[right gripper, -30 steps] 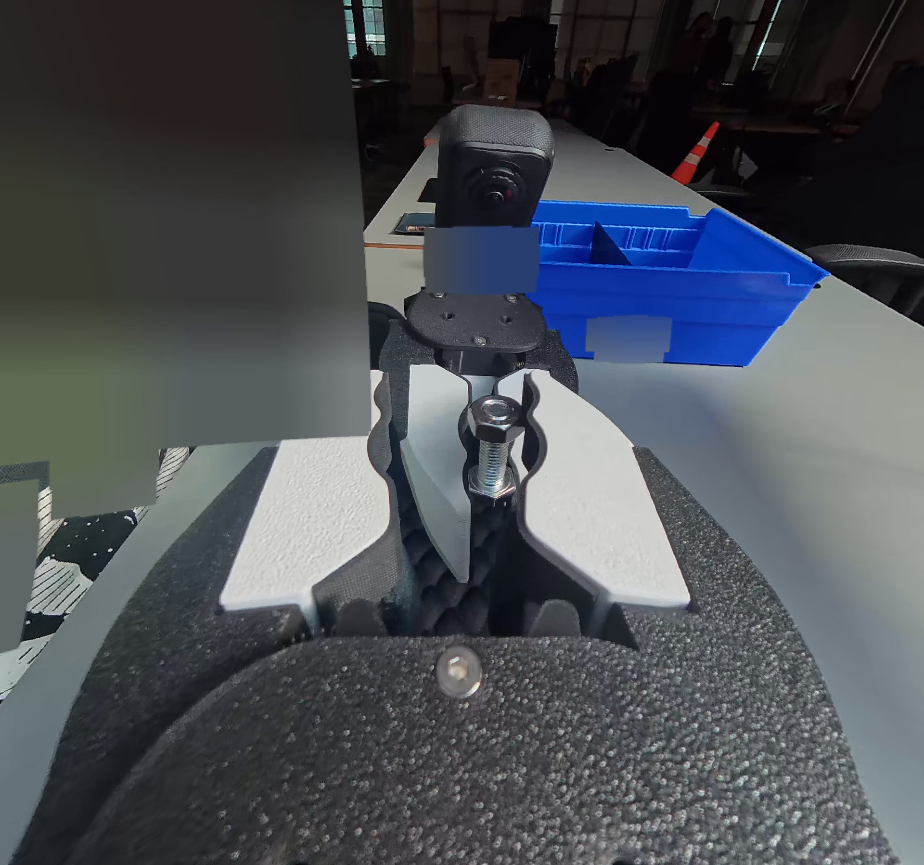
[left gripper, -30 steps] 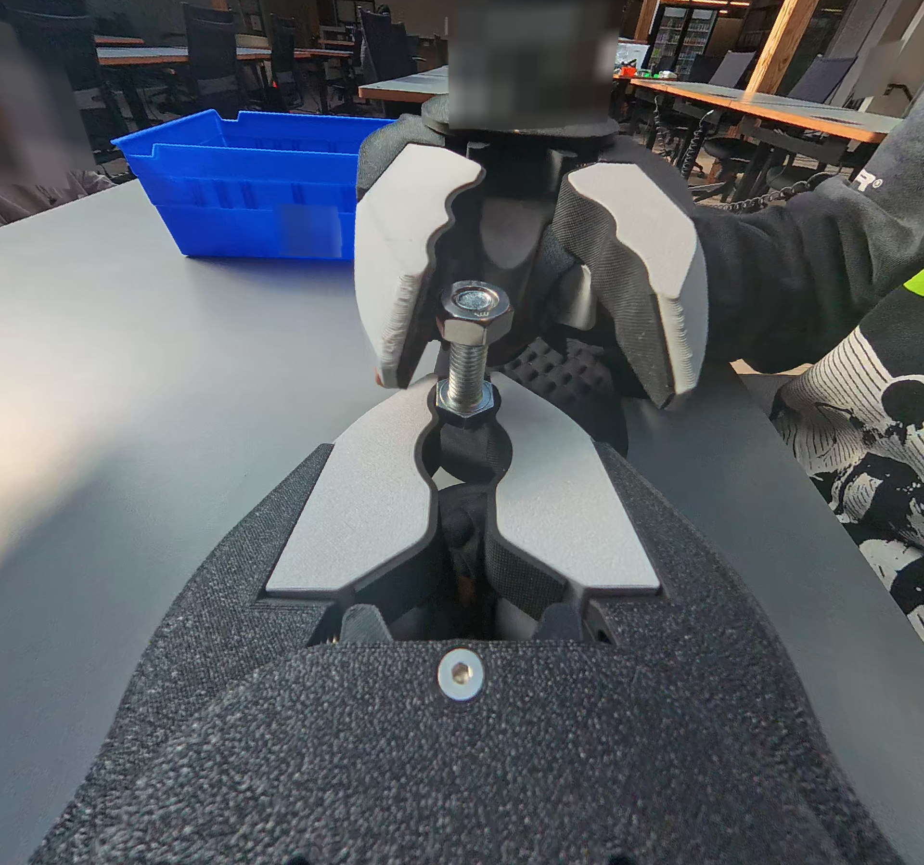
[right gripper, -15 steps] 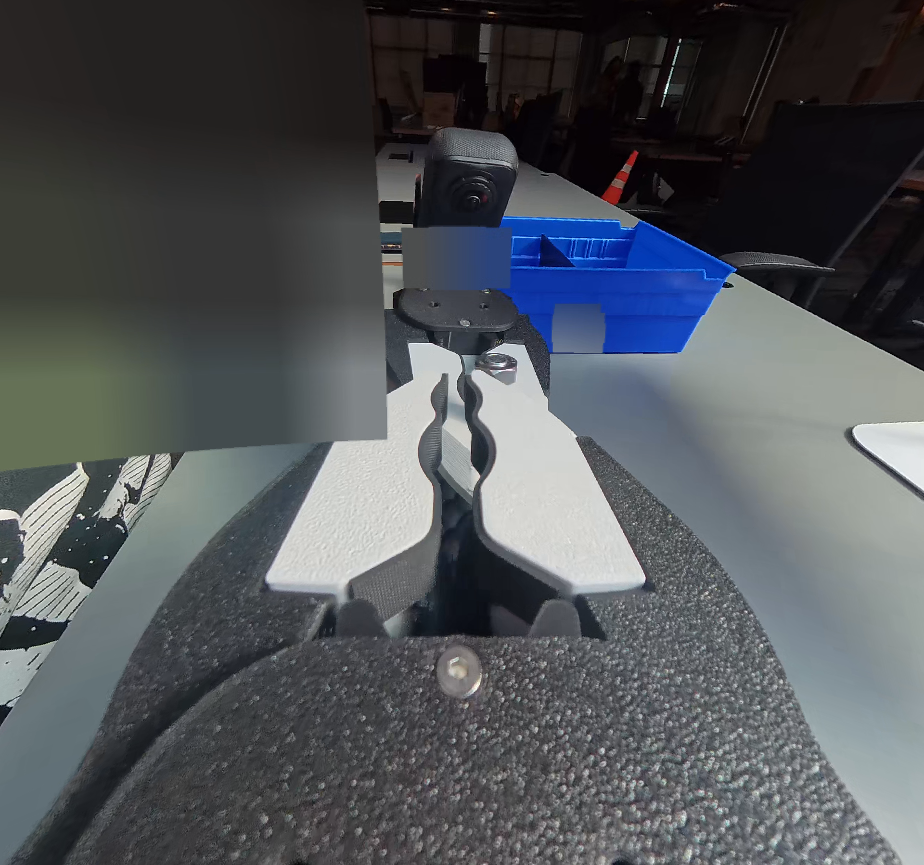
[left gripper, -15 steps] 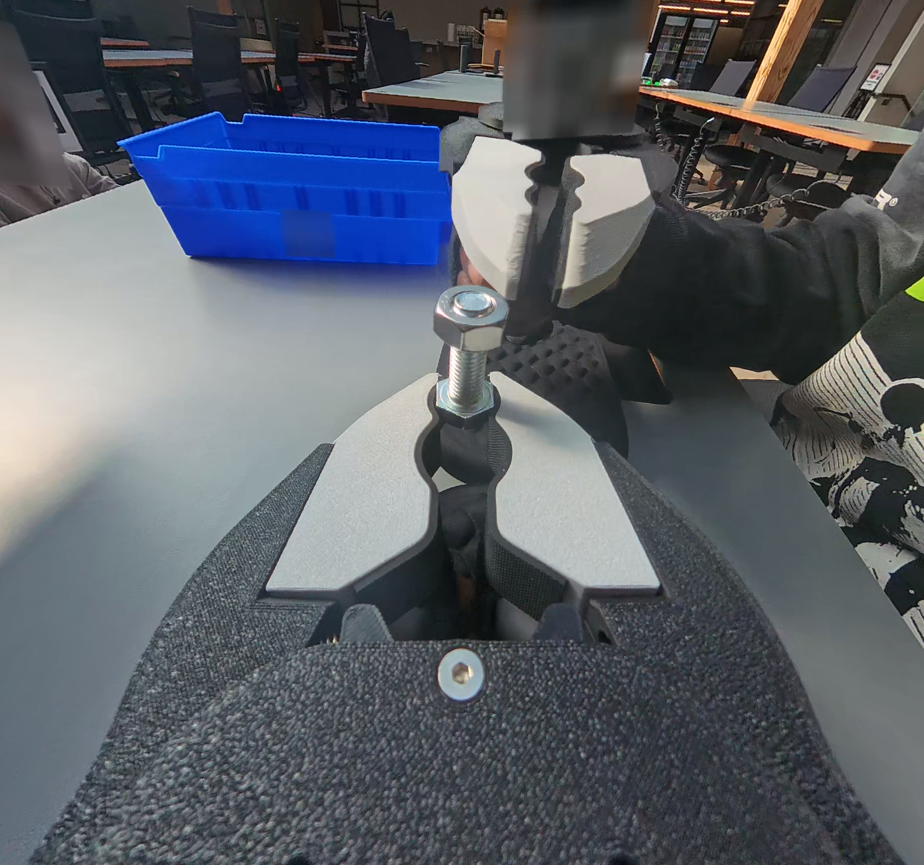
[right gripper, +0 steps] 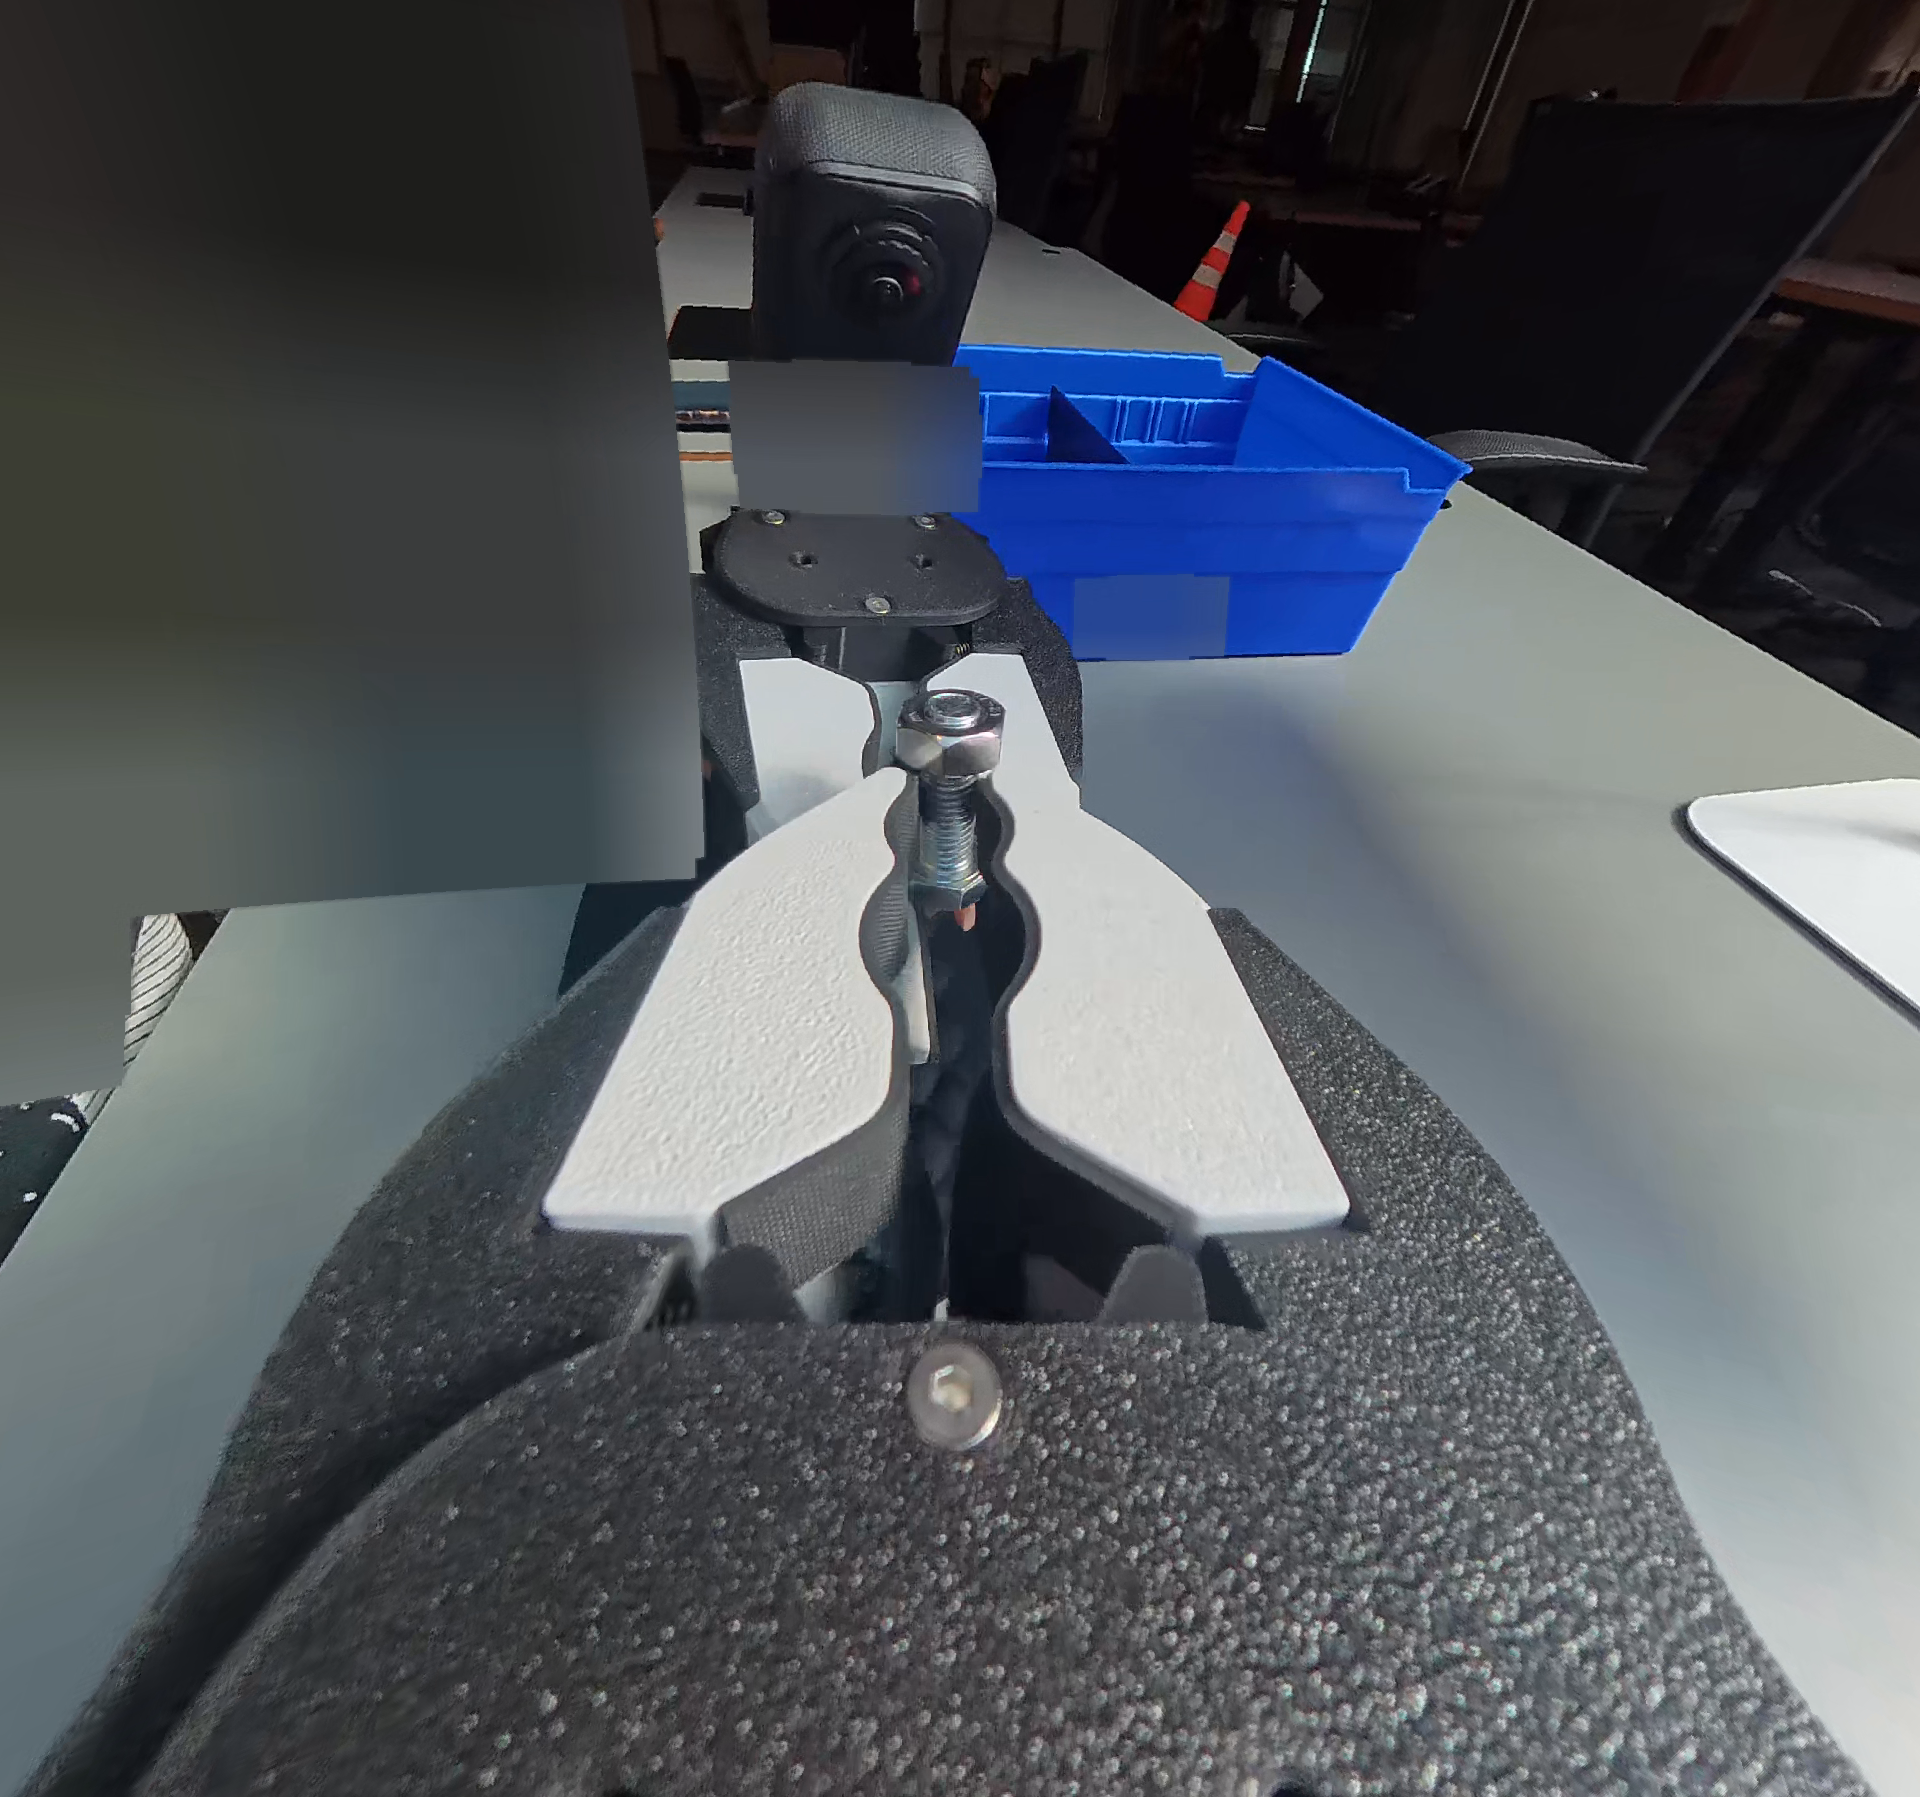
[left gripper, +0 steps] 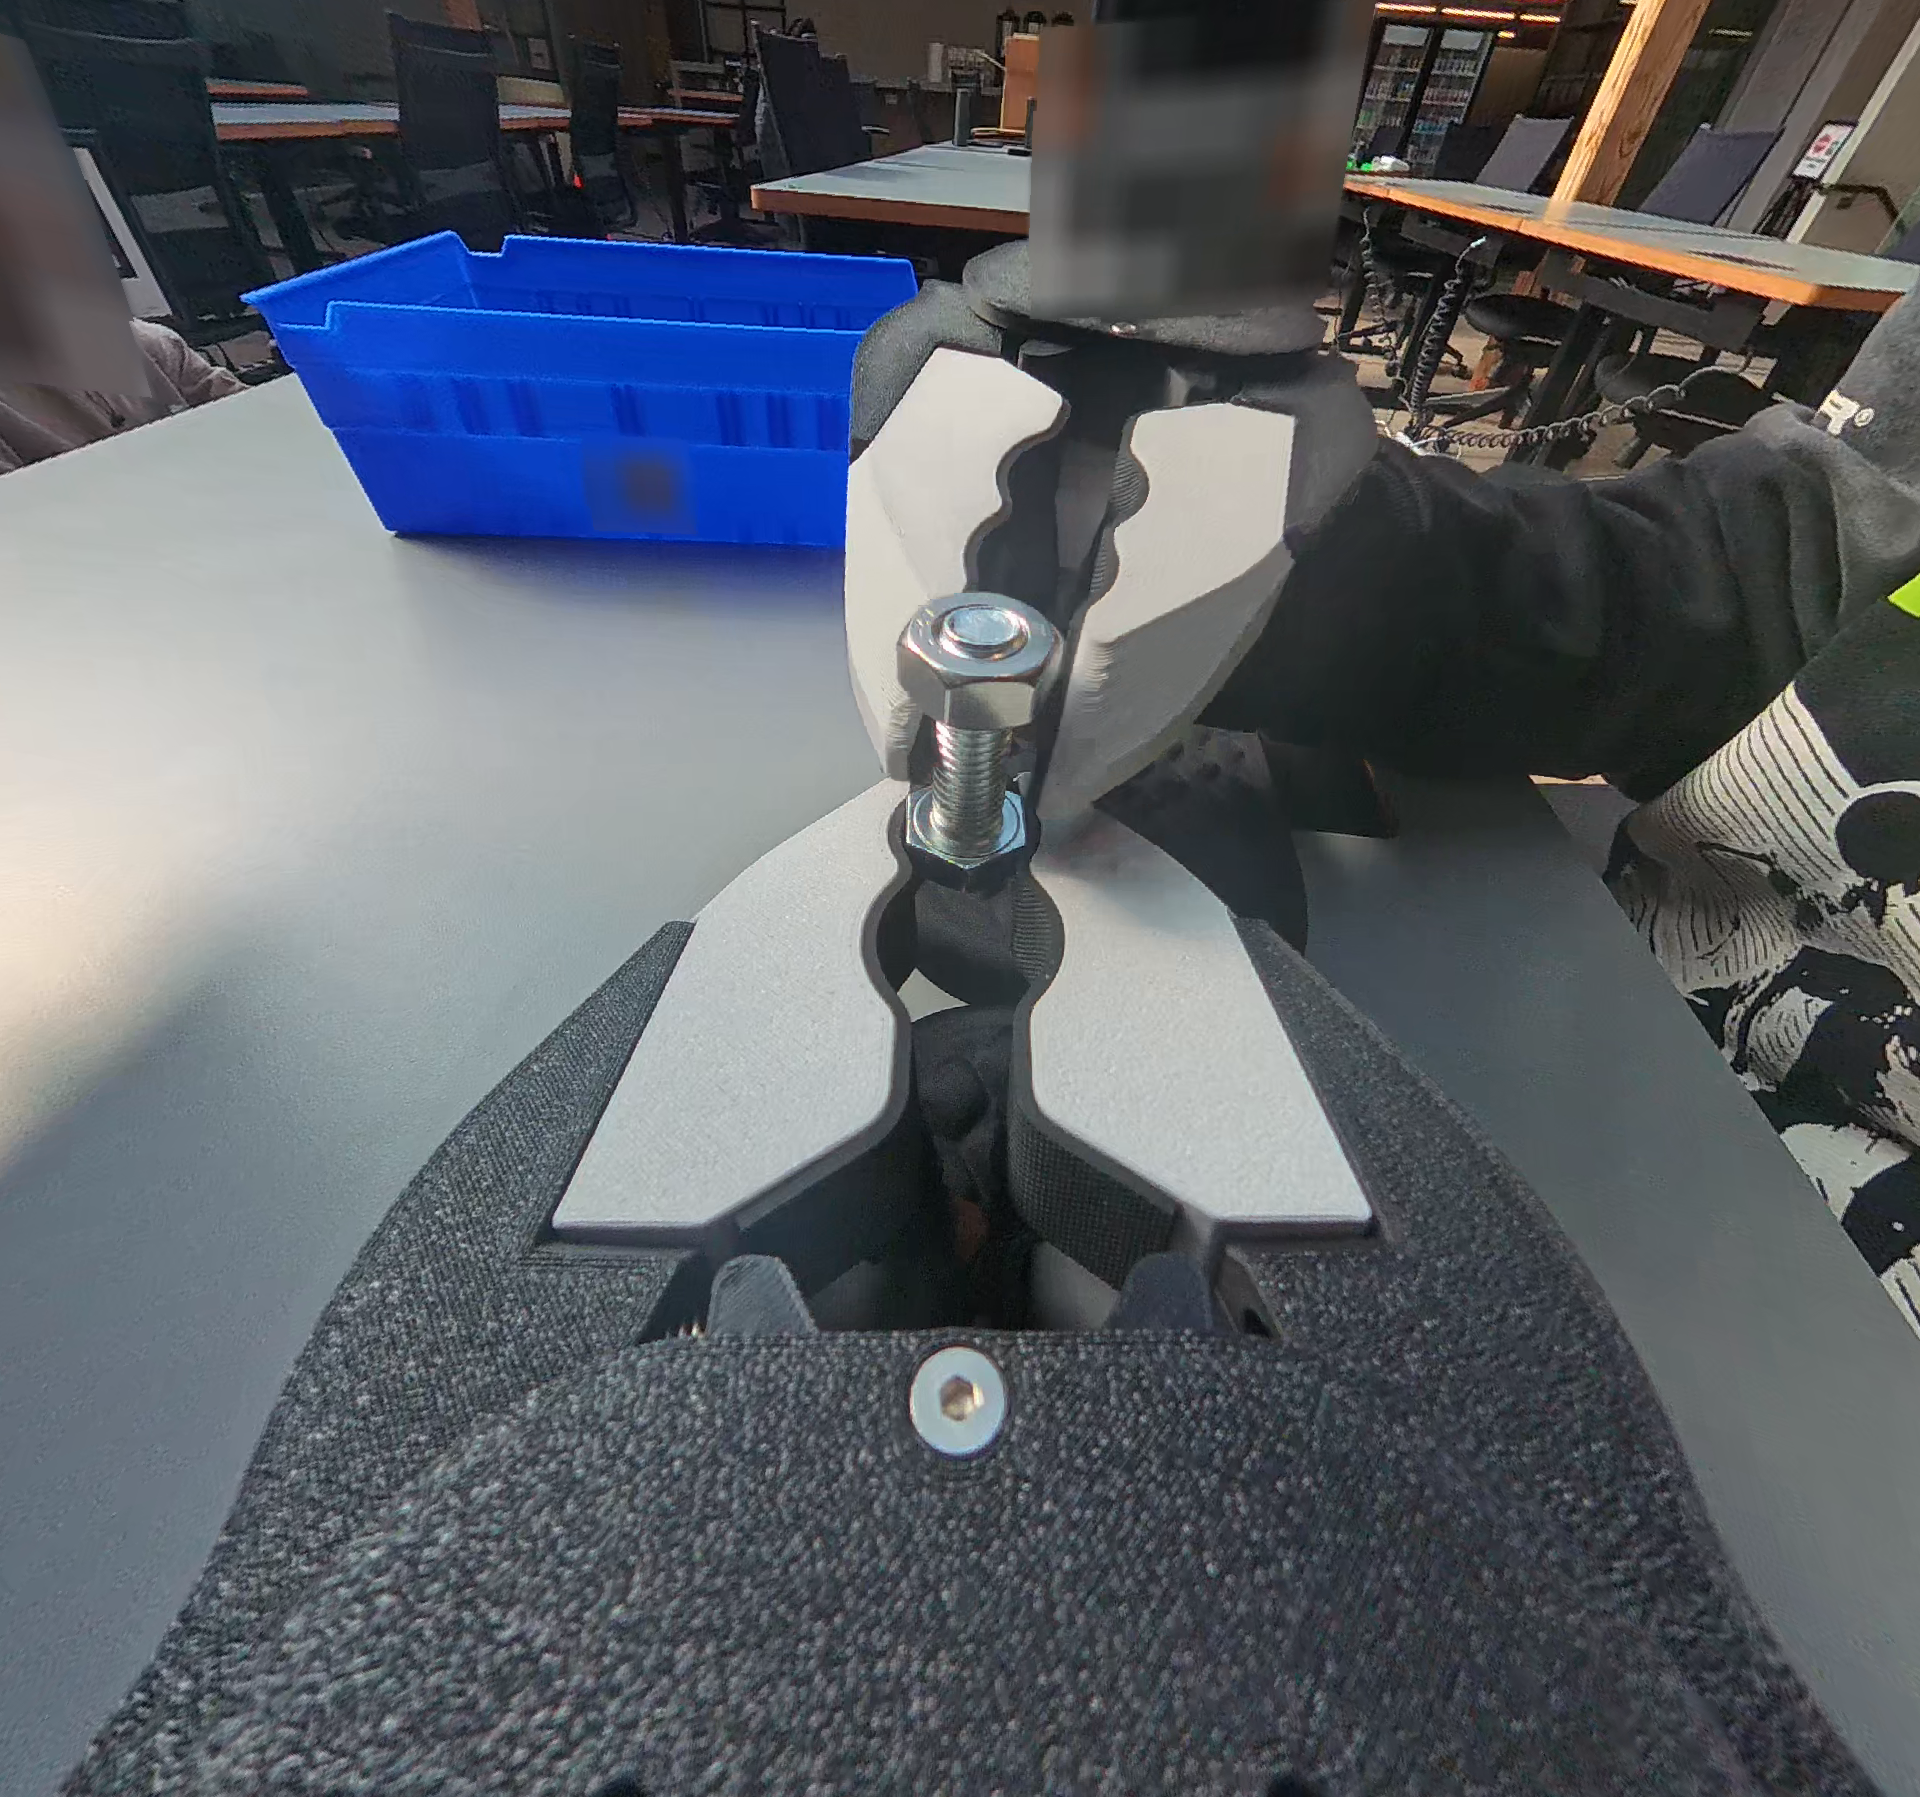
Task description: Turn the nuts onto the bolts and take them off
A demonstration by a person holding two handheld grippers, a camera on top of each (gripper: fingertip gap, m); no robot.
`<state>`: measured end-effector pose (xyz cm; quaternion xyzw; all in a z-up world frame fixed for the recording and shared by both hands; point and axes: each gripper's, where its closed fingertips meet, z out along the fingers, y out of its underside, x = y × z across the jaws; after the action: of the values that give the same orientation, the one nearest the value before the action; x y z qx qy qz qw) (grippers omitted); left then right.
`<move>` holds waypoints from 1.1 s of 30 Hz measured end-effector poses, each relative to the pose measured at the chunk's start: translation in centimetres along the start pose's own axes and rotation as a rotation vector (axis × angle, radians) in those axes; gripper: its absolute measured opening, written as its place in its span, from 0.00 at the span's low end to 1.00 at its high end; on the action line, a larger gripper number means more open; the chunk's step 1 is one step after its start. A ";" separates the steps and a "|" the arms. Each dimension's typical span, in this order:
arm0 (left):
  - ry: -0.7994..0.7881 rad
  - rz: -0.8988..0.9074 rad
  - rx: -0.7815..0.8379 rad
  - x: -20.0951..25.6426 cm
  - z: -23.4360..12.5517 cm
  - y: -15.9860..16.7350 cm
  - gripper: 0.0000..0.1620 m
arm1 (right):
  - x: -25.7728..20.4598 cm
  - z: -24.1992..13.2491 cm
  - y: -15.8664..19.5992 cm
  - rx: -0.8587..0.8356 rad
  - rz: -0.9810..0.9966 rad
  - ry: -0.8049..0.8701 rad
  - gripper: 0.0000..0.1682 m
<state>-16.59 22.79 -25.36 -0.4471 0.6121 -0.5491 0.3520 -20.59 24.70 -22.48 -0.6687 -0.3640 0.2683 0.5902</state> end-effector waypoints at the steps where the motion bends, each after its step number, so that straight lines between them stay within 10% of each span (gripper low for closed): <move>1: 0.000 0.001 0.000 0.0 0.0 0.0 0.08 | 0.1 -0.1 0.0 0.005 -0.002 0.000 0.05; 24: -0.006 0.011 0.019 0.0 -0.1 -0.3 0.09 | 0.1 -0.3 -0.2 0.149 0.102 0.028 0.05; 29: 0.006 0.028 -0.007 0.3 0.1 0.1 0.09 | 0.0 -0.8 -0.9 0.150 0.166 -0.056 0.36; 33: 0.014 0.022 -0.011 0.4 0.1 0.1 0.09 | -1.0 0.0 -1.6 0.135 0.126 -0.141 0.42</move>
<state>-16.62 22.40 -25.47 -0.4386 0.6224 -0.5449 0.3511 -21.45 23.97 -20.93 -0.6286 -0.3428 0.3753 0.5887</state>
